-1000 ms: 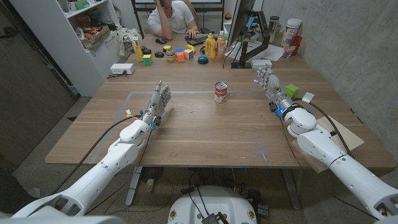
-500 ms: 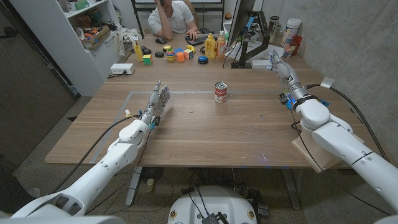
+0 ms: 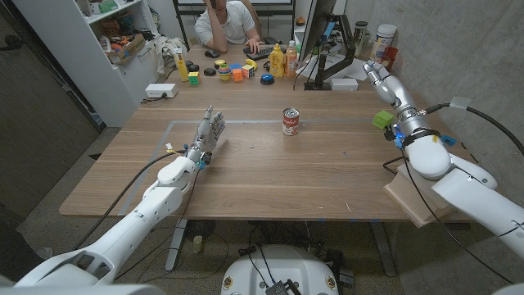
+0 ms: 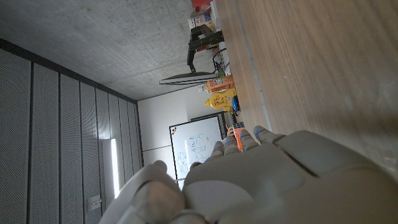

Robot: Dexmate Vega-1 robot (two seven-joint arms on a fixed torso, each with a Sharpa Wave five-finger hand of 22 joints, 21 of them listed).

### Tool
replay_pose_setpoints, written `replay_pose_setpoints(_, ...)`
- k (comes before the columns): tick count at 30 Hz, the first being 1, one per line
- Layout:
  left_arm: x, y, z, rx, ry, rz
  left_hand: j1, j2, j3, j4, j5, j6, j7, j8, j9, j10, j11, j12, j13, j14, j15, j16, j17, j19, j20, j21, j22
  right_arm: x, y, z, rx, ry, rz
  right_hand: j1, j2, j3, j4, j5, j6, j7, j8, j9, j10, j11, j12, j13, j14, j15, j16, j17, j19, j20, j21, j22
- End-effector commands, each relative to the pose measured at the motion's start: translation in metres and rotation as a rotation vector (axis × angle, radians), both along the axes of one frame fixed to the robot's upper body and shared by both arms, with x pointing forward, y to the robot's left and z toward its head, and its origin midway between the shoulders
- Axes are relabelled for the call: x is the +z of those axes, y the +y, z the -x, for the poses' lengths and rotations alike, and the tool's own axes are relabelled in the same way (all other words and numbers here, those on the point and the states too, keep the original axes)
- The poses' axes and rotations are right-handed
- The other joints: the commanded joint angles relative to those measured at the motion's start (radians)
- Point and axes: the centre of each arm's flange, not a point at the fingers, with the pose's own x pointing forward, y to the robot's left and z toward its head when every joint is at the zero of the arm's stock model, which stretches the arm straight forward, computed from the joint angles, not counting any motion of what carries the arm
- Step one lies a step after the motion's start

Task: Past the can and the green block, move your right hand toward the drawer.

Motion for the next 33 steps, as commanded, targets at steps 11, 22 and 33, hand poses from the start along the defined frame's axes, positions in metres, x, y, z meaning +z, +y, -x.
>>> replay_pose_setpoints(11, 0.003, -0.004, -0.009, -0.006, 0.008, -0.014, -0.003, 0.137, -0.001, 0.004, 0.006, -0.253, 0.0, 0.003, 0.005, -0.311, 0.004, 0.007, 0.006, -0.272, 0.002, 0.002, 0.006, -0.104, -0.018, 0.004, 0.003, -0.007, -0.017, 0.039, -0.428, -0.082, 0.172, -0.007, -0.044, -0.036, -0.002, -0.008, 0.046, -0.02, 0.007, 0.006, 0.025, -0.008, 0.005, 0.003, 0.046, 0.014, -0.002, 0.004, 0.052, 0.073, -0.021, 0.0)
replay_pose_setpoints(22, 0.006, -0.007, -0.015, -0.011, 0.013, -0.026, -0.003, 0.138, -0.002, 0.004, 0.006, -0.253, 0.001, 0.003, 0.005, -0.315, 0.004, 0.005, 0.006, -0.272, 0.002, 0.002, 0.006, -0.104, -0.019, 0.004, 0.003, -0.024, -0.031, 0.048, -0.63, -0.051, 0.247, -0.005, -0.064, -0.049, -0.008, -0.007, 0.039, -0.029, 0.0, 0.006, 0.021, -0.014, 0.003, 0.003, 0.049, 0.014, -0.008, 0.003, 0.063, 0.077, -0.031, 0.0)
replay_pose_setpoints(33, 0.009, -0.014, -0.022, -0.02, 0.019, -0.034, -0.003, 0.138, -0.002, 0.004, 0.007, -0.254, 0.0, 0.003, 0.005, -0.315, 0.002, 0.006, 0.006, -0.272, 0.002, 0.002, 0.006, -0.106, -0.018, 0.004, 0.003, -0.049, -0.037, 0.059, -0.737, 0.025, 0.296, -0.001, -0.08, -0.06, -0.013, -0.006, 0.04, -0.035, -0.003, 0.006, 0.025, -0.02, 0.005, 0.003, 0.056, 0.012, -0.013, 0.003, 0.072, 0.078, -0.041, 0.0)
